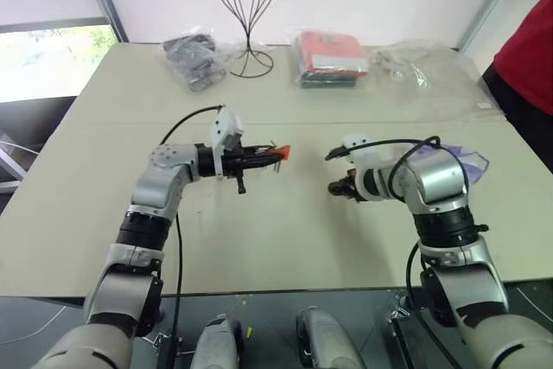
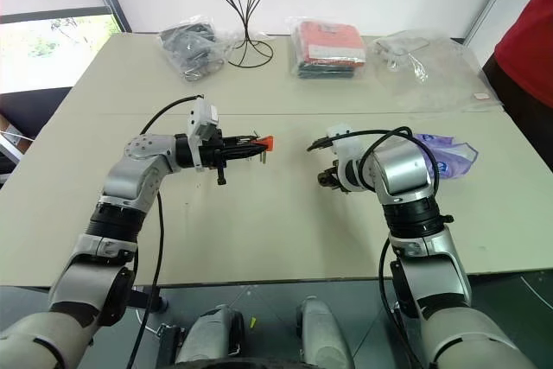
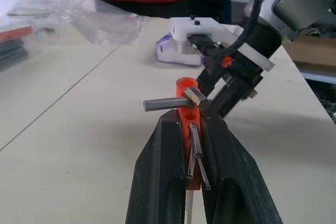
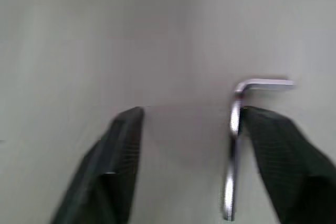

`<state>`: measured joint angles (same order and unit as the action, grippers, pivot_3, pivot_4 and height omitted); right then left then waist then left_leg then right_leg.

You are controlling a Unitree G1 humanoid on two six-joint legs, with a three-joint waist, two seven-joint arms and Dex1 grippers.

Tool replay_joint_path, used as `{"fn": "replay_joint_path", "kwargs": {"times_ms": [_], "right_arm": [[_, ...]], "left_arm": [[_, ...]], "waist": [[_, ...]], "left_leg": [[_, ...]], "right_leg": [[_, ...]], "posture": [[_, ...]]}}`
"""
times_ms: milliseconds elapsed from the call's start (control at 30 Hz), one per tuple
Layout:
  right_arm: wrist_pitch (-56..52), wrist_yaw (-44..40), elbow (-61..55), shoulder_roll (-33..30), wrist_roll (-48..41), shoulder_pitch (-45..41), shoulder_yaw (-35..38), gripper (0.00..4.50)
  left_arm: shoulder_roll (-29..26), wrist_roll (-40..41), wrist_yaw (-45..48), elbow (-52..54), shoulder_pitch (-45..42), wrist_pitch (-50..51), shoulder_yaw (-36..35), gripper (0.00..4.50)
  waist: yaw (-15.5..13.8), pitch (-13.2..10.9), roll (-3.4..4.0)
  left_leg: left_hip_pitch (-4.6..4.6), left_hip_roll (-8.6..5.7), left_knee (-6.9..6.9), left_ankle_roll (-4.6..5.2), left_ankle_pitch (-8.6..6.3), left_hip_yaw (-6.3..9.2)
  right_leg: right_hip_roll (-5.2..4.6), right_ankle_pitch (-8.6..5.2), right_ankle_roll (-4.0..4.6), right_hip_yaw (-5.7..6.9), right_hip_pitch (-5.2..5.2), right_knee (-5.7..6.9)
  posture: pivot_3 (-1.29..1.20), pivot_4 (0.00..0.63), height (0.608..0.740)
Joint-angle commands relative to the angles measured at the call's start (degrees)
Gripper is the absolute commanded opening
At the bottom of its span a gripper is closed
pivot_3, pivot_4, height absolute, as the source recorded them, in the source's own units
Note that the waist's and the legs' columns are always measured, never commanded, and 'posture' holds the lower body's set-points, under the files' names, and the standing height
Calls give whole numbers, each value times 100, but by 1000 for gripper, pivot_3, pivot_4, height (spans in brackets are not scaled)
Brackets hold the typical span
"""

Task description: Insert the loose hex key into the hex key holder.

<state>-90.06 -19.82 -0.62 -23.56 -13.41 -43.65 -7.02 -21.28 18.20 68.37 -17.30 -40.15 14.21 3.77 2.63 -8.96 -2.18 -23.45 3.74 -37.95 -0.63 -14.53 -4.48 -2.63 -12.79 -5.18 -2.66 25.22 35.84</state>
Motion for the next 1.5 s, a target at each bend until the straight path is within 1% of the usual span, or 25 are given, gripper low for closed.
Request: {"fn": "replay_joint_path", "kwargs": {"times_ms": [33,67,100,133,267,300,433,500,567,633,667,700,733,767,867,933,1033,1133,1200,1367,1500], "right_arm": [[-10,-94,665,-58,-49,228,-239,3077],[-4,-90,723,-60,-43,230,-217,3077],[-3,-92,762,-62,-41,230,-204,2421],[12,-111,763,-78,-49,263,-240,2107],[-6,-101,679,-50,-64,458,-355,224],[-1,-94,666,-39,-61,482,-354,96],[34,-49,530,45,-47,628,-332,96],[231,68,612,175,39,559,-143,96],[612,194,748,329,136,331,147,96],[1448,457,852,547,129,-369,920,96],[1779,555,826,644,36,-744,1336,96],[2169,593,743,718,-88,-1050,1679,96],[2400,604,697,770,-164,-1210,1859,96],[2676,532,518,813,-346,-1377,2091,96],[3293,215,-92,831,-844,-1579,2500,96],[3499,14,-478,846,-1203,-1538,2678,96],[3721,-153,-838,867,-1554,-1380,2749,96],[3642,-82,-1144,1169,-2221,-1254,2992,96],[3758,-19,-1305,1290,-2352,-1127,2924,96],[3939,108,-1528,1384,-2491,-904,2662,96],[4006,156,-1599,1380,-2604,-794,2504,96]], "left_arm": [[-25,90,-58,225,-1,-108,-63,0],[-23,91,-82,248,18,-109,-69,0],[-22,93,-99,266,31,-108,-73,0],[-18,96,-124,282,47,-111,-80,0],[-14,109,-198,323,80,-109,-94,0],[-15,111,-207,330,82,-109,-94,0],[-30,120,-217,320,89,-110,-86,0],[-15,193,-192,332,89,-15,-99,0],[18,326,-164,351,59,150,-125,0],[-5,405,-111,220,-97,249,-152,0],[-56,414,-33,98,-205,282,-153,0],[-120,410,74,-53,-323,301,-147,0],[-166,403,159,-162,-397,305,-144,0],[-229,366,297,-390,-555,286,-125,0],[-416,235,856,-1248,-1128,203,-1,0],[-423,146,1197,-1986,-1681,118,33,0],[-305,15,1434,-2892,-2370,-134,-40,0],[-62,10,1578,-3686,-3064,-277,-200,0],[79,-42,1592,-4095,-3381,-483,-273,0],[252,-94,1674,-4460,-3693,-780,-418,0],[312,-139,1710,-4549,-3791,-894,-497,0]], "waist": [[-4,11,-12],[-4,17,-19],[-3,19,-21],[-3,20,-23],[-4,27,-33],[-4,34,-40],[-8,50,-55],[-2,59,-66],[28,62,-70],[96,56,-65],[130,34,-44],[136,-4,-1],[133,-36,46],[122,-51,71],[62,-52,74],[-11,-52,74],[-61,-52,75],[-69,-53,76],[-72,-54,78],[-56,-54,78],[-20,-55,79]], "left_leg": [[0,0,0,0,0,0],[1,1,0,0,0,0],[1,2,0,-1,0,0],[1,4,0,-1,0,0],[0,4,10,-1,-2,-3],[-1,4,14,0,-2,-4],[0,6,29,0,-2,-3],[4,6,36,0,-2,-3],[8,9,39,0,-2,-3],[10,10,39,0,-2,-1],[10,9,39,0,-2,-1],[2,8,38,0,-2,-1],[-16,3,35,1,-1,-3],[-38,-4,32,2,0,-4],[-118,-5,35,4,2,13],[-115,-5,76,5,2,17],[-136,-4,85,36,-17,14],[-171,-15,73,39,-19,5],[-193,-19,55,39,-19,4],[-188,-21,39,40,-20,12],[-185,-15,11,40,-20,20]], "right_leg": [[-1,1,2,1,-4,-7],[-2,2,4,1,-7,-13],[-3,5,8,2,-11,-24],[-3,8,12,4,-13,-31],[-11,9,14,4,-15,-54],[-11,9,14,4,-15,-57],[-10,9,14,13,-14,-62],[-10,9,14,14,-15,-64],[-10,10,15,13,-14,-65],[-10,18,26,10,-13,-65],[-11,24,35,10,-9,-66],[-11,35,50,11,0,-71],[-11,40,54,8,20,-70],[-10,46,42,4,42,-66],[20,54,-28,3,132,-29],[25,34,-38,6,138,-35],[23,16,-41,17,143,-54],[2,15,-45,17,160,-66],[-4,15,-47,19,173,-67],[-2,17,-49,18,172,-57],[7,16,-48,18,172,-21]], "posture": [[0,150,739],[0,150,739],[0,150,739],[0,150,739],[0,150,739],[0,150,739],[0,150,739],[0,150,739],[0,150,739],[0,150,739],[0,150,739],[0,150,739],[0,150,739],[0,150,739],[0,150,739],[0,150,739],[0,150,739],[0,150,739],[0,150,739],[0,150,739],[0,150,739]]}}
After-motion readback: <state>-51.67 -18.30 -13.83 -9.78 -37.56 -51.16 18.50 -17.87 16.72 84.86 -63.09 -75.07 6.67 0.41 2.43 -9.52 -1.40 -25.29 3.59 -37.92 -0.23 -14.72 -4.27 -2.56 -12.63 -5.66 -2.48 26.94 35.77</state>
